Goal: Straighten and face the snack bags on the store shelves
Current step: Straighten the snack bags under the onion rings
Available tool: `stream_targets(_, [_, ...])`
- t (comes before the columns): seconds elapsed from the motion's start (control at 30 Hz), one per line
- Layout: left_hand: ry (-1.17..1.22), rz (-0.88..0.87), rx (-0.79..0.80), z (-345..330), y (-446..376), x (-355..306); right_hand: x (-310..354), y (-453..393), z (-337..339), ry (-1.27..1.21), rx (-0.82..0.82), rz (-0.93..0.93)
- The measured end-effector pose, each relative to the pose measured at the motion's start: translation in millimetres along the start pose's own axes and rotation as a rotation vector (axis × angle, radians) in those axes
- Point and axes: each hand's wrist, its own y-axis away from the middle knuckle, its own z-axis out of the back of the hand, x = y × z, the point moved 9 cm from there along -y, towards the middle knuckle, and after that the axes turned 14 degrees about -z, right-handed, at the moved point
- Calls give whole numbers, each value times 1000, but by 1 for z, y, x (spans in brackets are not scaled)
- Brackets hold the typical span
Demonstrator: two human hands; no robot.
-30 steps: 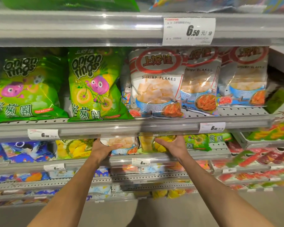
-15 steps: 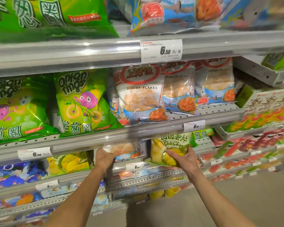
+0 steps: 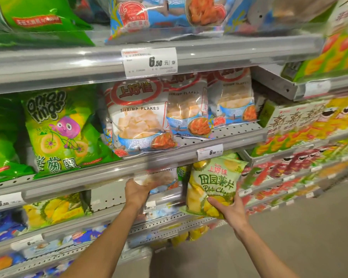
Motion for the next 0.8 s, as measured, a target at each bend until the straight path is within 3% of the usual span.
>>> stream_targets(0.4, [-5,-20,209,-22,-8,10,-17,9,-37,227,209,-11])
stream_targets(0.53, [-100,55,167,2,5,23,-11,23,-74,269,319,26])
stream_targets(0.8, [-715,-436,44,127,52,5,-8,48,-177,339,446,52])
